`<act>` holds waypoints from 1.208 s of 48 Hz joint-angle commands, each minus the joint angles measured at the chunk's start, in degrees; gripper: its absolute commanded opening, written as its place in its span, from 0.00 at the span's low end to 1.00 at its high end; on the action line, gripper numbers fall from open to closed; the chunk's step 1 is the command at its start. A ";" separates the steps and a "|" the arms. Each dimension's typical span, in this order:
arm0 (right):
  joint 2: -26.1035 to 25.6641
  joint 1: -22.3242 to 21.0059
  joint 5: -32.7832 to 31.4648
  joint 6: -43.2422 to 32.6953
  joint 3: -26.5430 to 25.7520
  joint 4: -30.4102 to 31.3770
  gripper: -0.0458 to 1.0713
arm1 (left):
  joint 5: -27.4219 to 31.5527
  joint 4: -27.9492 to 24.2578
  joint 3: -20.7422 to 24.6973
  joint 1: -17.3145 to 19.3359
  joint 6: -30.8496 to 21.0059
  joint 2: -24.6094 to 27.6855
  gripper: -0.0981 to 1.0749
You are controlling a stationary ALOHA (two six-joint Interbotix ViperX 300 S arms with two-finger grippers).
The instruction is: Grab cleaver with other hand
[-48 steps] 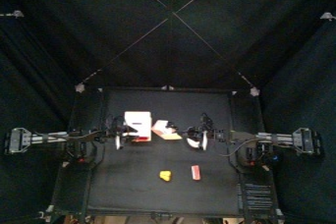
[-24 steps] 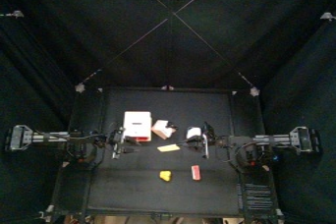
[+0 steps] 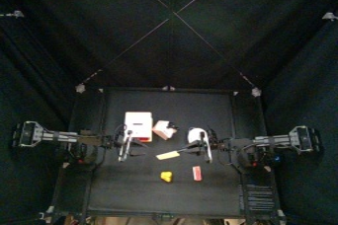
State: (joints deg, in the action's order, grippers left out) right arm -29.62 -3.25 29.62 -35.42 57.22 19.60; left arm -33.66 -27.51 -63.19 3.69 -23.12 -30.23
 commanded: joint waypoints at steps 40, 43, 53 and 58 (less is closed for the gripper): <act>-4.48 -3.52 1.32 0.44 0.79 0.09 0.45 | -3.60 27.33 9.05 -7.12 11.34 11.69 0.91; -4.48 -4.31 1.67 0.53 0.79 0.09 0.45 | -3.87 27.16 10.20 -7.29 11.16 12.92 0.91; -4.66 -5.89 3.60 0.53 1.23 0.09 0.45 | -6.94 27.95 13.45 -7.38 10.99 17.58 0.91; -4.92 -5.98 3.78 0.53 1.67 0.09 0.45 | -9.32 29.44 14.15 -7.38 10.99 19.07 0.90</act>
State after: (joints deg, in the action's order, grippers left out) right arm -33.75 -8.96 32.70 -34.98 59.50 19.78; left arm -40.69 0.88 -50.89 -3.69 -12.13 -11.78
